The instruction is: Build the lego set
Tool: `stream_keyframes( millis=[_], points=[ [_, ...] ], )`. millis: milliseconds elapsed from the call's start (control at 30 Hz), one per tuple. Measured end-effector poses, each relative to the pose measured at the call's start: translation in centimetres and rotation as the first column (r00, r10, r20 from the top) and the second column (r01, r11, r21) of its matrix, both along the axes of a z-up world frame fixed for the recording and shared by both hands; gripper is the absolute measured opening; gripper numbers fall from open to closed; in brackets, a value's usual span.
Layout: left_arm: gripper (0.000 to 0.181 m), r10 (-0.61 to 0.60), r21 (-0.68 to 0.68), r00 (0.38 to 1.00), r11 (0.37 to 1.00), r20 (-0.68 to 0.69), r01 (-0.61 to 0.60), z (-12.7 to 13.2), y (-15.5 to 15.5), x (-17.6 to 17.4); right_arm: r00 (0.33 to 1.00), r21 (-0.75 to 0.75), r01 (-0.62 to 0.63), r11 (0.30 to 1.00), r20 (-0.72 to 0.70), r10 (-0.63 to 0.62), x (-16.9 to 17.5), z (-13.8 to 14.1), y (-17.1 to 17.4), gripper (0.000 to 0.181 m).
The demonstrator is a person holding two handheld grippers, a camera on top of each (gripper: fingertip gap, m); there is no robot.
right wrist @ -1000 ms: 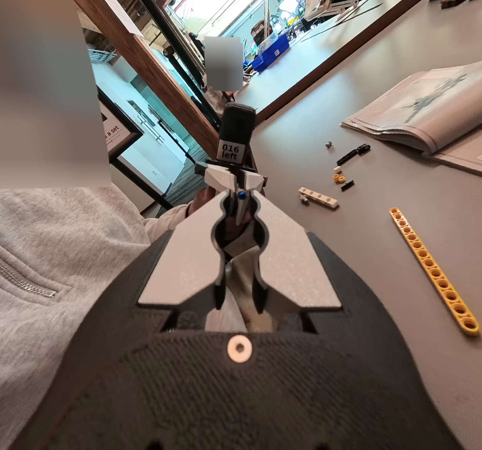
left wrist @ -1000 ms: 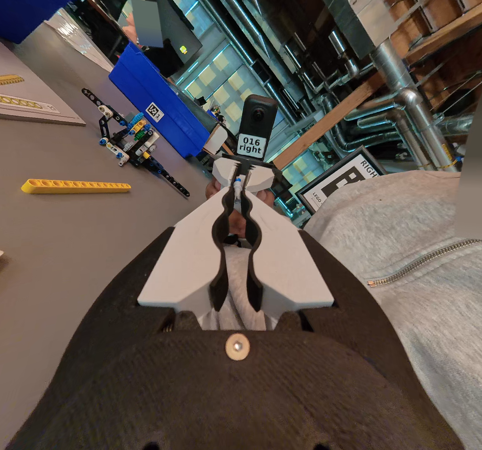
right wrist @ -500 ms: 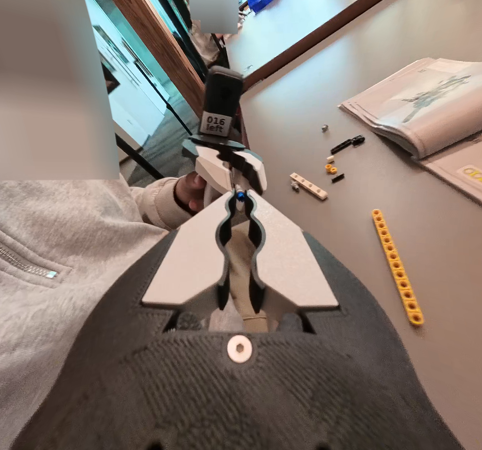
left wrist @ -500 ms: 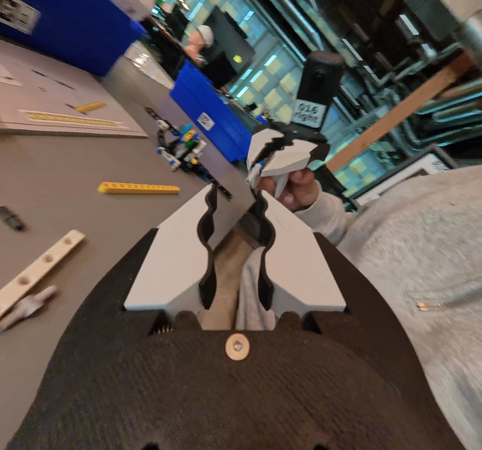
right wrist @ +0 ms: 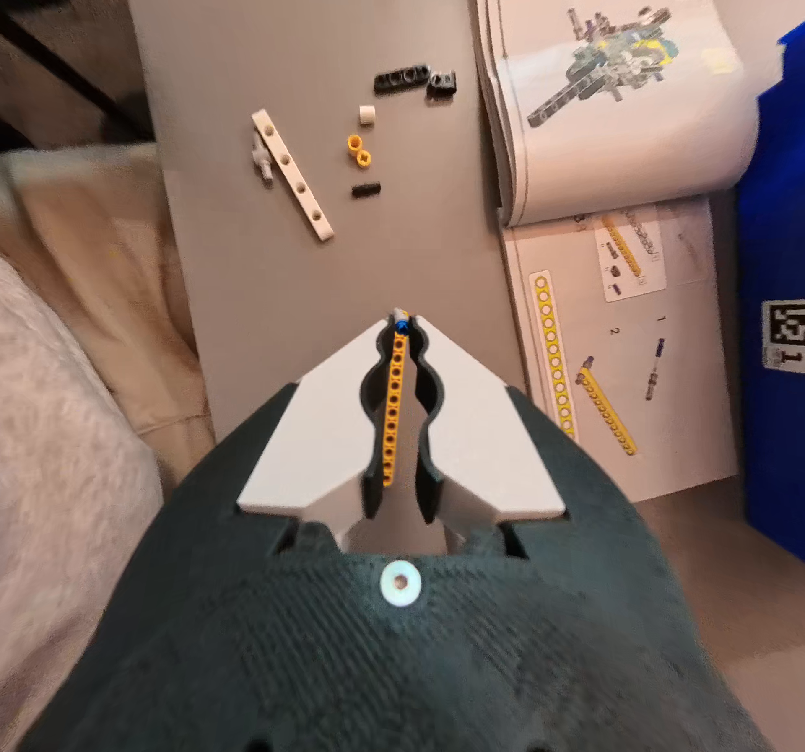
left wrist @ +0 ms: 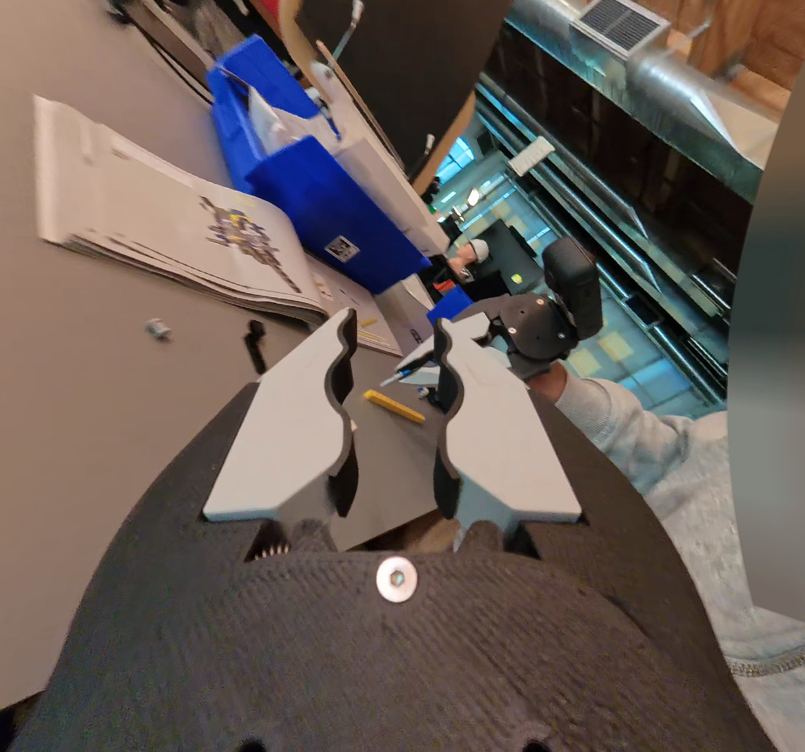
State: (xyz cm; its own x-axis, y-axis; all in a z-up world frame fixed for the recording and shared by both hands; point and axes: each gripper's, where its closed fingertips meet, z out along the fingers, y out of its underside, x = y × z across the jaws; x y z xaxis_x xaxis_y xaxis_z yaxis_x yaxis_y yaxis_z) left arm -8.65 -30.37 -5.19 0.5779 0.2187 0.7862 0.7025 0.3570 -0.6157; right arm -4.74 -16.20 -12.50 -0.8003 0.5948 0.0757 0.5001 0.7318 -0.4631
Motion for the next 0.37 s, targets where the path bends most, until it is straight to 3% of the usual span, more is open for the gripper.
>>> stream_keyframes(
  millis=[33, 367],
  points=[
    [0.033, 0.023, -0.008, 1.000, 1.000, 0.005, -0.023, -0.3, -0.6, -0.5, 1.000, 0.027, -0.006, 1.000, 0.013, 0.005, -0.1, -0.3, 0.1, 0.005],
    [0.033, 0.052, 0.028, 0.990, 0.998, 0.131, -0.056, -2.7, -1.8, -2.1, 0.997, 0.120, -0.030, 0.992, 0.077, 0.021, -0.4, -1.8, 0.0, 0.005]
  ],
)
